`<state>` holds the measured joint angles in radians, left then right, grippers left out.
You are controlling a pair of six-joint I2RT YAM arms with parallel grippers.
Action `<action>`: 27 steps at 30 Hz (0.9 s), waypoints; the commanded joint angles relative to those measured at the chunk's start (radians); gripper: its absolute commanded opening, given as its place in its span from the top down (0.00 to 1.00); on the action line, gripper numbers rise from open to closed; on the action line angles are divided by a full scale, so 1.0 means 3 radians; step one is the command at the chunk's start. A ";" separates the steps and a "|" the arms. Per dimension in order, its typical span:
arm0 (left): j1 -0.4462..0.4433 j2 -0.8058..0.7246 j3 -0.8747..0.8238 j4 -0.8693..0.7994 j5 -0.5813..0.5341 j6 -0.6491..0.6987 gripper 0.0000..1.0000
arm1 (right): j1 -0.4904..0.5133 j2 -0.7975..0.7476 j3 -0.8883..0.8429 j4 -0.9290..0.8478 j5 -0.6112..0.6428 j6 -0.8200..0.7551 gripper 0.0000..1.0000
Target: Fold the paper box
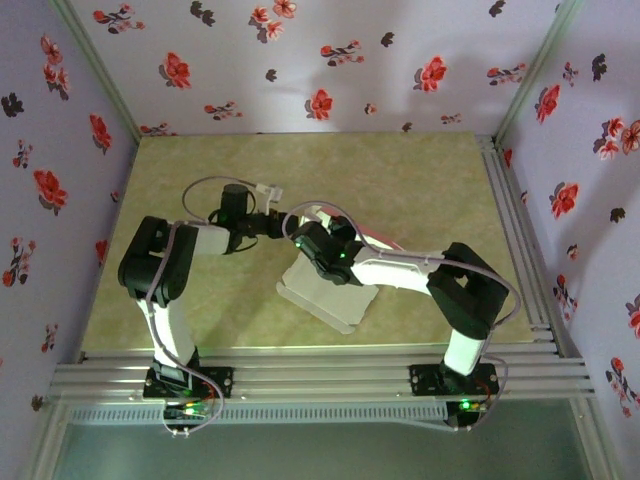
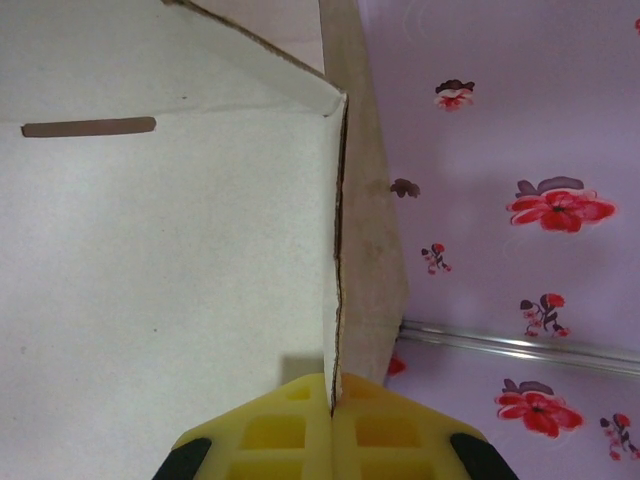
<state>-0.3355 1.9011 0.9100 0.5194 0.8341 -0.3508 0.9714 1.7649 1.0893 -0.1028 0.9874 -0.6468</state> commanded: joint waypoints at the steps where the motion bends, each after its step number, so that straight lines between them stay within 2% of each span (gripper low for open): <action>1: -0.0048 0.0027 0.0095 -0.0091 0.0119 0.0153 0.53 | -0.0050 -0.0122 0.0019 -0.0183 -0.0196 0.0158 0.98; 15: -0.0266 -0.0014 0.0187 -0.0404 0.0286 0.0343 0.53 | -0.0119 -0.0104 0.0038 -0.0225 -0.0226 0.0217 0.98; 19: -0.0326 0.0005 0.0229 -0.0557 0.0205 0.0451 0.53 | -0.0116 -0.0114 0.0039 -0.0236 -0.0229 0.0218 0.98; 27: -0.0357 -0.0012 0.0194 -0.0499 0.0047 0.0414 0.55 | -0.0093 -0.0146 -0.0033 -0.0214 -0.0147 0.0200 0.98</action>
<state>-0.4320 1.9011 0.9531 0.3801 0.8715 -0.2512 0.9424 1.7489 1.0893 -0.1539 0.9314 -0.6090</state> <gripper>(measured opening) 0.455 0.060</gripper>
